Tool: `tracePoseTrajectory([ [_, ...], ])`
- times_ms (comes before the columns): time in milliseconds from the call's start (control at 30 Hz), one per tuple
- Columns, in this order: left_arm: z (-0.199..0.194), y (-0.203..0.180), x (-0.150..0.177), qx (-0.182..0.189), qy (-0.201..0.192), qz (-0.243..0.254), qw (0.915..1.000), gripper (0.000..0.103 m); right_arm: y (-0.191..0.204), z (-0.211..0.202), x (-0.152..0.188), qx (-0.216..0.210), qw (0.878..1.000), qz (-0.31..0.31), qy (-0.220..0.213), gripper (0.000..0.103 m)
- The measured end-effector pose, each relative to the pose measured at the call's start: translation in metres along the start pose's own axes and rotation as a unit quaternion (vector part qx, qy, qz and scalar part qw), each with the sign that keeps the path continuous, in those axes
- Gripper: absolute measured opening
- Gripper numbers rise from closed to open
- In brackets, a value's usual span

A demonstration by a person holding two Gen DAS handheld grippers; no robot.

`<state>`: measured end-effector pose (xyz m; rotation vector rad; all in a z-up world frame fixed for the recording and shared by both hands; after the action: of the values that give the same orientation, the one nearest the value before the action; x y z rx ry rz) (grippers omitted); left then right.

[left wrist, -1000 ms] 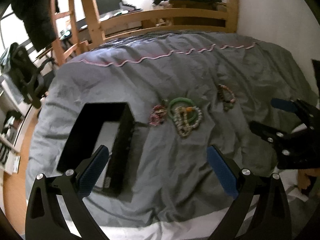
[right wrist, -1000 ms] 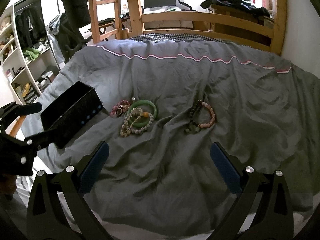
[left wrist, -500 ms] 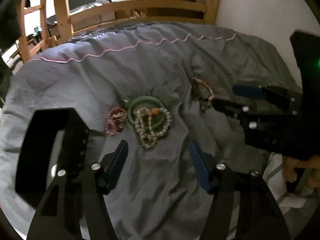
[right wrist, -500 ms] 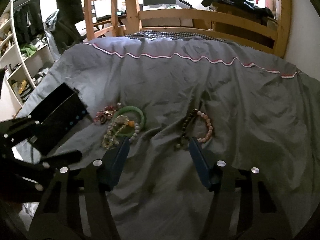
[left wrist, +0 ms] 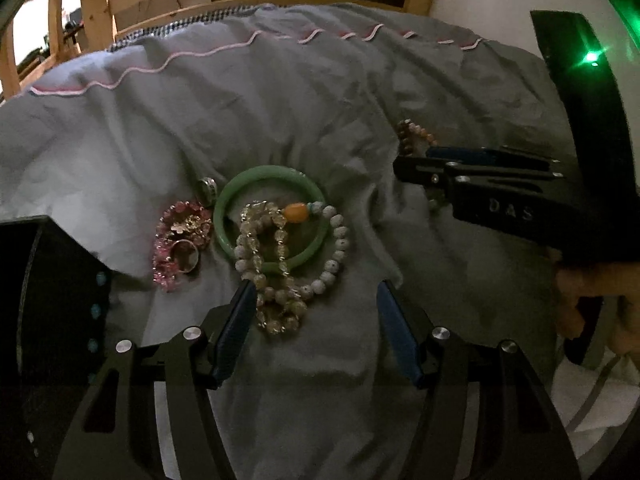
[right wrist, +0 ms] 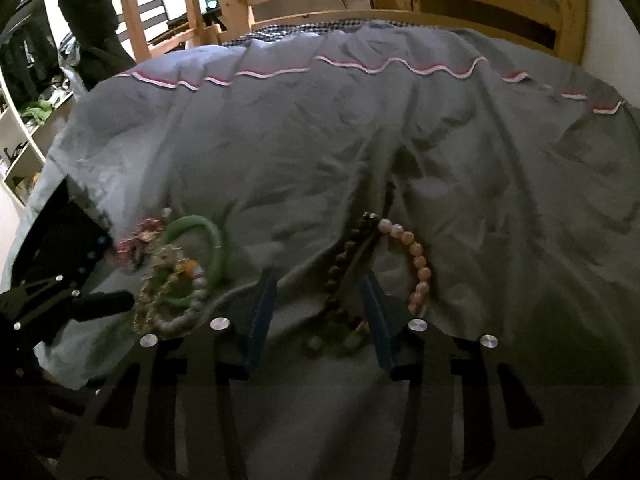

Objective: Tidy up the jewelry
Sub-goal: 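Grasp the white bead strand with the left tool while the right tool grasps the dark bead bracelet, then carry both held bracelets over the black box and open both tools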

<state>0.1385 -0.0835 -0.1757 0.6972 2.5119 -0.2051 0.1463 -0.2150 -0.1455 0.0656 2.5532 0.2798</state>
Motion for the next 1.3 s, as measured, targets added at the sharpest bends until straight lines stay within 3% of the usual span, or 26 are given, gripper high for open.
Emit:
tracePoseTrajectory([
  [67,0.005,0.004,0.001,0.008,0.005,-0.008,0.9999,0.055,-0.002,0.01,-0.001,0.002,1.0,0.003,0.004,0.037],
  [133,0.008,0.008,0.003,0.013,0.009,-0.017,0.9997,0.04,-0.002,0.015,-0.002,0.004,1.0,0.0,0.003,0.031],
  [267,0.005,0.011,0.002,0.016,0.012,-0.025,0.9995,0.032,-0.001,0.012,-0.003,0.004,1.0,-0.007,-0.001,0.01],
  [300,0.003,0.011,0.002,0.016,0.013,-0.026,0.9994,0.025,-0.001,0.009,-0.005,0.001,1.0,-0.003,-0.004,0.009],
  [533,-0.012,0.011,0.002,0.011,0.014,-0.026,0.9995,0.024,0.002,-0.018,-0.017,-0.025,0.999,0.016,-0.037,0.009],
  [633,-0.019,0.011,0.001,0.017,0.009,-0.023,0.9995,0.008,0.006,-0.029,-0.022,-0.038,0.998,0.019,-0.05,0.008],
  [1300,-0.053,0.016,-0.007,0.014,-0.029,-0.028,0.9991,0.008,0.02,-0.059,-0.033,-0.073,0.993,0.018,-0.092,0.009],
])
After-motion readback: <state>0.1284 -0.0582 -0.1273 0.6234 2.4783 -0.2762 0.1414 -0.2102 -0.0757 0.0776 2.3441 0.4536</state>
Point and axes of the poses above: each gripper's, at about its wrist camera, not at the fingertips, and z roughly the way its jaws point, y to its left, x to its underside, the point moved 7 cm from there along z, roughly the way its jaws point, and after that the axes turned 9 degrees about z, right-handed, at the moved point
